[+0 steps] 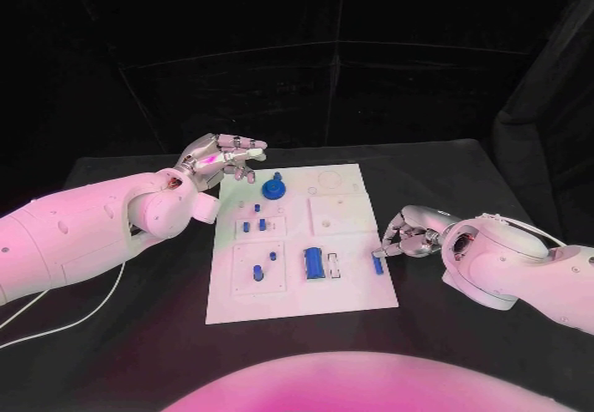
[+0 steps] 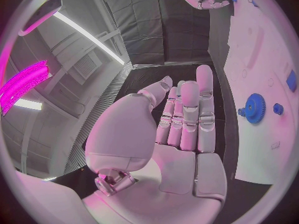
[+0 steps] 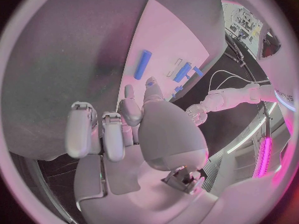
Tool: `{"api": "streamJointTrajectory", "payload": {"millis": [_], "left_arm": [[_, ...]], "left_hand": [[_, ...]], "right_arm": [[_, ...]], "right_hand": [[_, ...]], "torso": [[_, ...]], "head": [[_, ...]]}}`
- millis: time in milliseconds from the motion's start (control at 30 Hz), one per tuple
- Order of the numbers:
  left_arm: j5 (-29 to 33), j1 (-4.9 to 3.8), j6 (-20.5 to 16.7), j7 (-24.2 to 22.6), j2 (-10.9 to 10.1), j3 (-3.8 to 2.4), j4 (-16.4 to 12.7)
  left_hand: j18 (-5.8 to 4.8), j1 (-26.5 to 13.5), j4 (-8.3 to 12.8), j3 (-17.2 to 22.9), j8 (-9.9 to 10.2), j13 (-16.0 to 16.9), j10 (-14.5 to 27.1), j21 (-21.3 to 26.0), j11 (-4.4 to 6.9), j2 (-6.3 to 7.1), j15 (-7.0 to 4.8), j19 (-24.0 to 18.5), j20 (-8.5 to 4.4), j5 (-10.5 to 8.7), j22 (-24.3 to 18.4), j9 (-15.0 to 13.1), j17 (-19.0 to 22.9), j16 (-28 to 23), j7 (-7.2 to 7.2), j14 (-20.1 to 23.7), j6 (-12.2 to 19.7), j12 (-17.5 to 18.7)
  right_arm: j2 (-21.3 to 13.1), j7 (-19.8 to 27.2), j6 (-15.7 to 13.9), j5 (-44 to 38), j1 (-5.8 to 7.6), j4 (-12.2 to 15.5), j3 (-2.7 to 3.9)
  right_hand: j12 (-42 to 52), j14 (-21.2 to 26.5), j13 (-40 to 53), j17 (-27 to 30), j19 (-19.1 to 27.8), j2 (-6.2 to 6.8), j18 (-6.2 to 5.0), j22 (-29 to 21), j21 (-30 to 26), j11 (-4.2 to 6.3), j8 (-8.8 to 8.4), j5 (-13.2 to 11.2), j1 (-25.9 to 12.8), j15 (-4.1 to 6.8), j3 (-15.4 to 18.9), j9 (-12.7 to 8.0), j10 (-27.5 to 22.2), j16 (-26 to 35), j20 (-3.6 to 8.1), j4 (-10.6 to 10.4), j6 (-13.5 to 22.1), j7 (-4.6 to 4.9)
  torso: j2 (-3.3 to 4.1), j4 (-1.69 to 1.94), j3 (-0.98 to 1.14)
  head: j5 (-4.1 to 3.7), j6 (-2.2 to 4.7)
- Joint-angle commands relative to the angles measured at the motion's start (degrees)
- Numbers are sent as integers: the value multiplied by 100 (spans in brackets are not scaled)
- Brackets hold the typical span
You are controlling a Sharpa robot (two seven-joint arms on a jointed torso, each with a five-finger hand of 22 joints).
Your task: Assemble the parts on the task board
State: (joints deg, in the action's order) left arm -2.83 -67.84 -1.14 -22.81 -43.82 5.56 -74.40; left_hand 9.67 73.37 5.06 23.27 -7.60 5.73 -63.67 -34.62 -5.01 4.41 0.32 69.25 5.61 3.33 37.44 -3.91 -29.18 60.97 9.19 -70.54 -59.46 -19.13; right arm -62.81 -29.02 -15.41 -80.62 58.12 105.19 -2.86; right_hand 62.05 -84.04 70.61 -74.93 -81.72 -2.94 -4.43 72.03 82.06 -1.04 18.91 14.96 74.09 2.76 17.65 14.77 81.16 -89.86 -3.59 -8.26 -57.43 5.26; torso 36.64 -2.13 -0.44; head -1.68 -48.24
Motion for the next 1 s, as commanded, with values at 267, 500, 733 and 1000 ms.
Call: {"api": "streamJointTrajectory", "payload": {"millis": [267, 500, 733, 1000], "left_arm": [[23, -6, 64, -48, -10, -4, -7], [23, -4, 68, -48, -10, -4, -3], [23, -3, 69, -45, -13, -4, 1], [23, -1, 72, -45, -15, -4, 1]], "left_hand": [[79, 7, 11, -30, -35, 3, 45, 32, 3, -22, 2, -5, 48, -17, -5, -4, 5, -8, 10, 37, 32, -40], [79, 7, 11, -30, -35, 3, 45, 32, 3, -22, 2, -5, 48, -17, -5, -4, 5, -8, 10, 37, 32, -40], [79, 7, 11, -30, -35, 3, 45, 32, 3, -22, 2, -5, 48, -17, -5, -4, 5, -8, 10, 37, 32, -40], [79, 7, 11, -30, -35, 3, 45, 32, 3, -22, 2, -5, 48, -17, -5, -4, 5, -8, 10, 37, 32, -40]], "right_arm": [[130, -265, 520, -404, -9, -36, -2], [210, -293, 666, -495, -30, -73, -3], [310, -346, 883, -699, -66, -119, -3], [458, -376, 1035, -933, -118, -185, -4]], "right_hand": [[-24, -596, -5, -1507, 5, 0, 70, -8, -33, 20, 3, -30, -72, -31, 52, 12, -36, -14, -24, -3, -74, -5], [-22, -596, -1, -1507, -1, -9, 73, 5, -30, 44, 24, -7, 46, -12, 40, 40, -28, -14, -9, 62, -136, -30], [-32, -596, -5, -1507, -6, -9, 75, 15, -28, 64, 37, -5, 217, 8, 25, 73, -27, -14, 10, 183, -182, -48], [-62, -596, -16, -1507, -7, -101, 76, 19, -32, 84, 10, -233, 598, 30, -114, 103, -40, -14, 34, 459, -188, -62]], "torso": [[-2, 14, -5], [1, 18, -7], [2, 15, -5], [-3, 24, -9]], "head": [[-17, 1], [-19, -7], [-9, -25], [-12, -34]]}}
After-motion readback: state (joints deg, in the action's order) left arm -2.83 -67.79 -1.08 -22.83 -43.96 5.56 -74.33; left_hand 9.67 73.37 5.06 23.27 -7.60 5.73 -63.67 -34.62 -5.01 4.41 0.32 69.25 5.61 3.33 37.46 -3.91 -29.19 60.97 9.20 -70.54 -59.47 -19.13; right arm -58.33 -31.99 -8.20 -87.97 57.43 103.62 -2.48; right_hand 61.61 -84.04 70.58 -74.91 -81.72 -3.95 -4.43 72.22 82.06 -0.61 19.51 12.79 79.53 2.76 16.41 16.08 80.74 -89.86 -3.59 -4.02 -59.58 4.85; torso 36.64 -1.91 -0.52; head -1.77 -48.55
